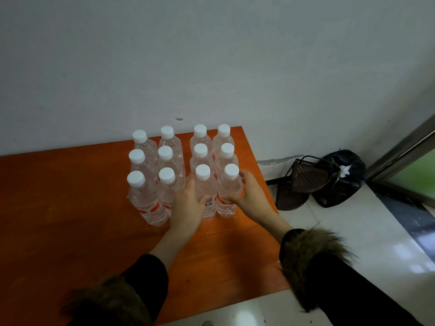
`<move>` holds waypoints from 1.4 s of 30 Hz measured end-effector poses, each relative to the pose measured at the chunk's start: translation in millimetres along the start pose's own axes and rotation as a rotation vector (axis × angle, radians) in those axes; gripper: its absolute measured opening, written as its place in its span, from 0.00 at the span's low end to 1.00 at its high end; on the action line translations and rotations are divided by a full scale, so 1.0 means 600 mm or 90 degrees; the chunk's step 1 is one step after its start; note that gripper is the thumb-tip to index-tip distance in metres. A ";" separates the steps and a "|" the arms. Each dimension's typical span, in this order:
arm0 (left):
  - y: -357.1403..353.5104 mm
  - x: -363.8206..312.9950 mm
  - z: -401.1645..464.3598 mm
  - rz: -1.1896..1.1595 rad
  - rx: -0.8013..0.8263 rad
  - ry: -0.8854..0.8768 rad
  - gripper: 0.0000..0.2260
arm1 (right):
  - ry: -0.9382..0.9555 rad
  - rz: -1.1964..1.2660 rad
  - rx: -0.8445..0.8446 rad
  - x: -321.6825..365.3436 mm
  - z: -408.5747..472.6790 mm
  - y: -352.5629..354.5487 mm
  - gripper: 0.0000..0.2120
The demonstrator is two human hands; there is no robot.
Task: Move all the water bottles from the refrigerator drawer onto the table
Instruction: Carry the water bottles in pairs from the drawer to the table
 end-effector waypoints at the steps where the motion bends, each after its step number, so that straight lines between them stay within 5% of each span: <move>1: 0.001 -0.001 -0.003 0.003 0.008 -0.006 0.34 | 0.011 0.002 0.004 0.008 -0.006 0.002 0.31; 9: 0.006 -0.008 -0.055 0.048 0.133 -0.025 0.33 | 0.016 -0.240 0.013 0.033 -0.091 0.052 0.36; 17: 0.004 -0.195 -0.150 0.179 0.211 -0.269 0.32 | 0.003 -0.422 -0.105 0.031 -0.242 0.229 0.35; 31: -0.151 -0.609 -0.612 0.230 0.230 -0.793 0.34 | -0.262 -0.679 -0.466 -0.052 -0.897 0.589 0.43; 42: -0.336 -0.790 -0.977 0.127 0.385 -0.977 0.33 | -0.547 -0.683 -0.597 -0.180 -1.295 0.713 0.41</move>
Point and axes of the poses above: each hand's wrist, its own z-axis towards the middle knuckle, its own y-axis out of the back of the hand, x = y × z, the point moved 3 cm from there along z, towards the middle knuckle, and after that the axes turned 2 degrees about -x, right-handed, at the moved point
